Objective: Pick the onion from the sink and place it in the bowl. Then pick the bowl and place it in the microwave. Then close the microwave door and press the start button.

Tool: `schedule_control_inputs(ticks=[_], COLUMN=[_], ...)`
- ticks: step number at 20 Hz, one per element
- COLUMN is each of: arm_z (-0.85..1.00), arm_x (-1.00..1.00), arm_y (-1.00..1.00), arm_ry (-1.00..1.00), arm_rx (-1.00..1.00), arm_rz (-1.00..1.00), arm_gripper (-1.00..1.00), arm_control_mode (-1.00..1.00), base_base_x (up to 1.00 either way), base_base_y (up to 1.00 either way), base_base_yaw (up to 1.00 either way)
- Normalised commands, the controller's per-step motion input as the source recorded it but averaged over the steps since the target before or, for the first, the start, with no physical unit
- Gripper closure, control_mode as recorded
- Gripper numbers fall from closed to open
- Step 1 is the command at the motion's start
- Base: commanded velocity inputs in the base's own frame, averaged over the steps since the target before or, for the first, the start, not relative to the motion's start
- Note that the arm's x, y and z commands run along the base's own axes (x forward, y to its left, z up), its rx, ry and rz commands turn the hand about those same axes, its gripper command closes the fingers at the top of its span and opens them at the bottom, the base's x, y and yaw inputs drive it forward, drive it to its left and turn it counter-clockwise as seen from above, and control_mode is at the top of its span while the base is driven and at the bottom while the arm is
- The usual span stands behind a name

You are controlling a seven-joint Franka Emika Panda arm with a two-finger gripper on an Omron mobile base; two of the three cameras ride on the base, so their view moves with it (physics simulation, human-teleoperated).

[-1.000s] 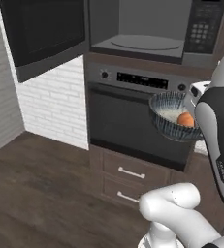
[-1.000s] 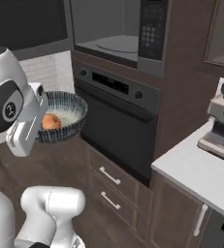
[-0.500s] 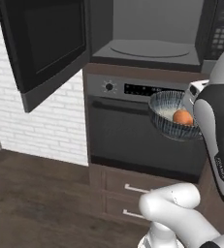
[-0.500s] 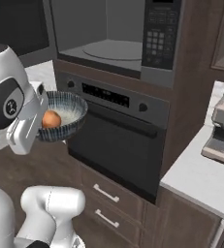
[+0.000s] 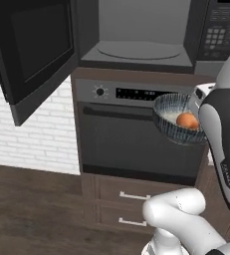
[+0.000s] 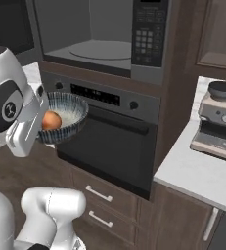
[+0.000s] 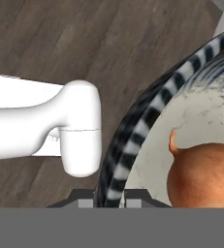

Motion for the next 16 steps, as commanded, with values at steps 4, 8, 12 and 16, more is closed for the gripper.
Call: schedule_control_inputs(ticks=[4, 8, 12, 16], arm_z=[0.0, 0.0, 0.0, 0.04], arm_x=[0.0, 0.0, 0.0, 0.04], arm_y=[0.0, 0.0, 0.0, 0.0], arm_ry=[0.0, 0.0, 0.0, 0.0], arm_rx=[0.0, 0.0, 0.0, 0.0], arm_rz=[0.0, 0.0, 0.0, 0.01], arm_gripper=[1.0, 1.0, 1.0, 1.0], arm_control_mode=[1.0, 1.0, 1.0, -1.0], base_base_x=[0.01, 0.11, 0.38, 0.34], base_base_y=[-0.08, -0.25, -0.01, 0.0], base_base_yaw=[0.05, 0.26, 0.31, 0.13])
